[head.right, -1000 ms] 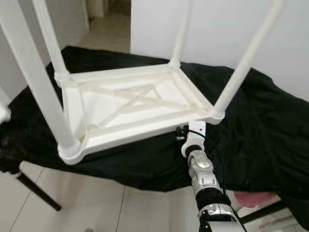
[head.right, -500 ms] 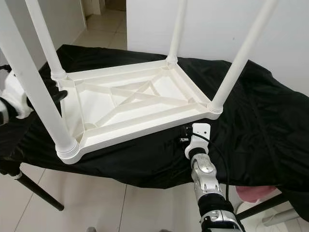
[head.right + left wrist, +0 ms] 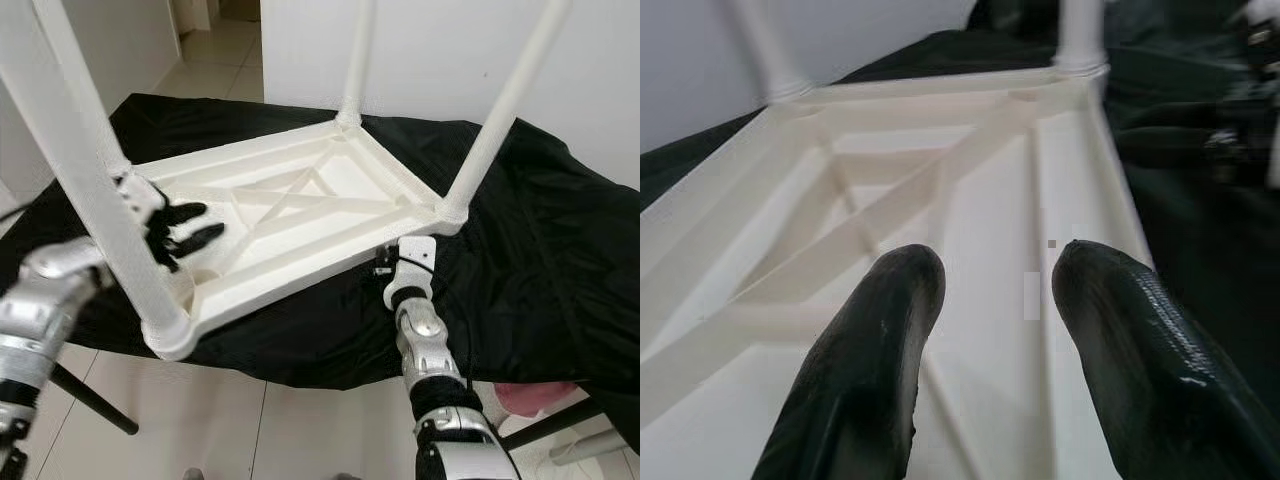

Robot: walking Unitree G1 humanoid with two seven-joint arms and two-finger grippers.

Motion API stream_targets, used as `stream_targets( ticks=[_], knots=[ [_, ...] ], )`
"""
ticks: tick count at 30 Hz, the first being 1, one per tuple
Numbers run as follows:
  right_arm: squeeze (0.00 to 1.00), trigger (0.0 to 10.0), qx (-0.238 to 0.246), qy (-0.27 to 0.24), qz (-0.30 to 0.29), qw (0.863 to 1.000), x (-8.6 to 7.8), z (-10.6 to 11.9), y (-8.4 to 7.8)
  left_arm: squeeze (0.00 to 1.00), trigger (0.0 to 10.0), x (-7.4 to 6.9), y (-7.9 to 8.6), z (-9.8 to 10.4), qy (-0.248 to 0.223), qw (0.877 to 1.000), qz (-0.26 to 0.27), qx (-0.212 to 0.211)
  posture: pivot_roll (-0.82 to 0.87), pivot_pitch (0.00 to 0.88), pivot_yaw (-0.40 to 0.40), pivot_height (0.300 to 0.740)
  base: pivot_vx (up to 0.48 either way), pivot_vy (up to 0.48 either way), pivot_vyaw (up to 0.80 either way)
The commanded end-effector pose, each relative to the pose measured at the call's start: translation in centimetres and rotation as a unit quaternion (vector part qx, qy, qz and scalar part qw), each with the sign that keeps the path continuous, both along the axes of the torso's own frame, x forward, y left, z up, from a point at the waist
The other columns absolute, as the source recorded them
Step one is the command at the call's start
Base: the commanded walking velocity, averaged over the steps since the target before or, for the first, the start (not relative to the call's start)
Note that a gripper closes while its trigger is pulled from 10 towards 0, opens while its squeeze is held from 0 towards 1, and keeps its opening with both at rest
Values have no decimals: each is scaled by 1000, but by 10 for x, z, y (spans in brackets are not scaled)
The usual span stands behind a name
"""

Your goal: Building children table

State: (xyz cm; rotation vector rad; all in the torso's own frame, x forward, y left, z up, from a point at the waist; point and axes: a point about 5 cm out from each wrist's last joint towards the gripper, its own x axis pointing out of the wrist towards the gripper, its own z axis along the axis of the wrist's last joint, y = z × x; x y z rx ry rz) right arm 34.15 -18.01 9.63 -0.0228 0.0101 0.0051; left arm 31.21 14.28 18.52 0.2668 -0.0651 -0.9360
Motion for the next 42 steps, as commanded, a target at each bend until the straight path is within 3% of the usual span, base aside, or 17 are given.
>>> stream_targets(
  ticks=[1,2,5,11,16,24,29,31,36,37,42],
  knots=[
    [0,10000,-4,5,15,1000,5,1,7,0,10000,-11,-21,-4,13,997,-71,-3,20,0,-30,740,0,0,0],
    [0,10000,-4,5,15,1000,5,1,7,0,10000,-11,-21,-4,13,997,-71,-3,20,0,-30,740,0,0,0],
    [0,10000,-4,10,24,1000,12,4,15,0,10000,-18,-46,-5,13,995,-96,-26,18,0,-29,740,0,0,0],
    [0,10000,-1,10,24,1000,18,7,19,0,10000,-24,-77,2,6,992,-109,-69,5,0,-22,740,0,0,0],
    [0,10000,1,5,10,1000,19,9,15,0,10000,-26,-87,5,1,991,-110,-81,-2,0,-26,740,0,0,0],
    [0,10000,-6,-16,-10,1000,13,8,-1,0,10000,-17,-76,6,-23,994,-87,-61,-4,0,-28,740,0,0,0],
    [0,10000,-4,-51,-15,999,-6,7,-21,0,10000,-4,-59,9,-49,996,-59,-48,-11,0,-26,740,0,0,0],
    [0,10000,1,-80,-17,997,-20,10,-32,0,10000,2,-47,7,-49,997,-48,-31,-18,0,-20,740,0,0,0],
    [0,10000,10,-111,-23,994,-33,16,-34,0,10000,14,-32,-1,-25,999,-20,-12,-45,0,1,740,0,0,0],
    [0,10000,15,-116,-25,993,-37,16,-31,1000,10000,16,-28,-4,-12,1000,-24,-10,-45,0,1,740,0,0,0],
    [0,10000,29,-123,-18,992,-45,15,-21,1000,10000,13,-22,-6,3,997,-68,-20,-60,0,17,740,0,0,0]
  ],
)
